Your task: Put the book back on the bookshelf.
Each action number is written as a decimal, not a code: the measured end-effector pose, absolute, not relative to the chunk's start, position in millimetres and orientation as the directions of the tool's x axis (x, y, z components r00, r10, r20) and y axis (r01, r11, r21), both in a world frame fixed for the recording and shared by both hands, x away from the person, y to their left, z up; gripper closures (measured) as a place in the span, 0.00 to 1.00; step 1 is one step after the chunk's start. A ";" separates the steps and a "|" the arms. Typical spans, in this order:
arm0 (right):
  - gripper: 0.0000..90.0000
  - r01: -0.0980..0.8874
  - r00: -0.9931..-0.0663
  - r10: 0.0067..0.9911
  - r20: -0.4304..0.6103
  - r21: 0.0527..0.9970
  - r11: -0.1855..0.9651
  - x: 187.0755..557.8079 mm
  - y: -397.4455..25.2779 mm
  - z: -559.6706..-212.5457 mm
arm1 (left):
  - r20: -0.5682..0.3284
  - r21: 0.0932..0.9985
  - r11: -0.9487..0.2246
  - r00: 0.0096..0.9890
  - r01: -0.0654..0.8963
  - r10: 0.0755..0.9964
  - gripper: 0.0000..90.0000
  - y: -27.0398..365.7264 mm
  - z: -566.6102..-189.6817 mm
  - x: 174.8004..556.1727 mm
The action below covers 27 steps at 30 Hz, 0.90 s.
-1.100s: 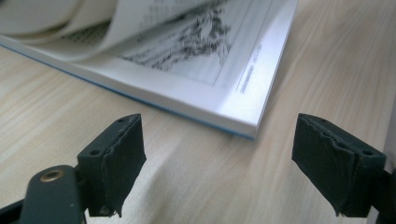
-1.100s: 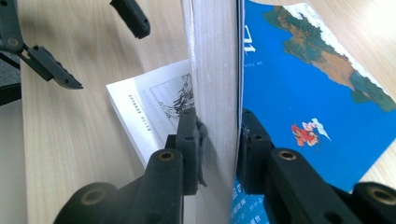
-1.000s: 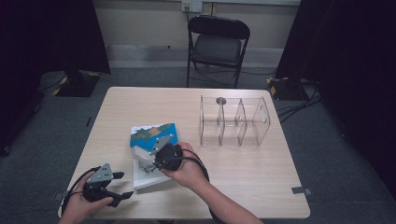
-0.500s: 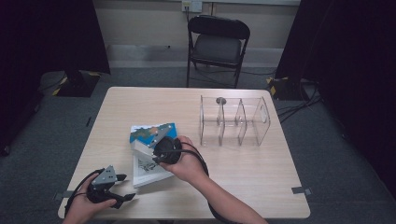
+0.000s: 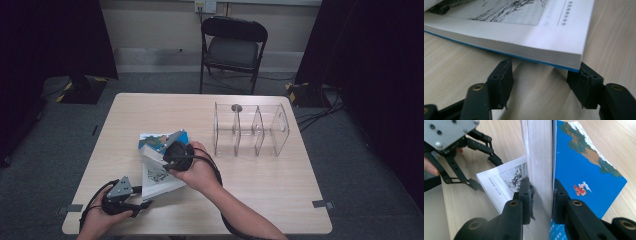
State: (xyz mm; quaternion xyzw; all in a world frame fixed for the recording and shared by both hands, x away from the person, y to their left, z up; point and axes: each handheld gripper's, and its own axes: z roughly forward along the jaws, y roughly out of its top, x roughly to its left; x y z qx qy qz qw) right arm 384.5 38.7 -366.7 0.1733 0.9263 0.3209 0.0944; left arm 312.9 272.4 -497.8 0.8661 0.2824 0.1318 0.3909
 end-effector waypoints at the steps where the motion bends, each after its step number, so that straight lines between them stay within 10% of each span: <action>1: 0.83 0.260 -0.922 0.382 -0.063 0.631 0.731 385.0 38.6 -366.5 | -0.015 0.754 -0.521 0.803 0.401 0.596 0.47 271.1 -498.0 312.6; 27: 0.81 0.207 -0.934 0.341 -0.107 0.615 0.760 357.4 37.3 -406.6 | -0.187 0.815 -0.332 0.758 0.474 0.625 0.51 269.1 -485.3 315.4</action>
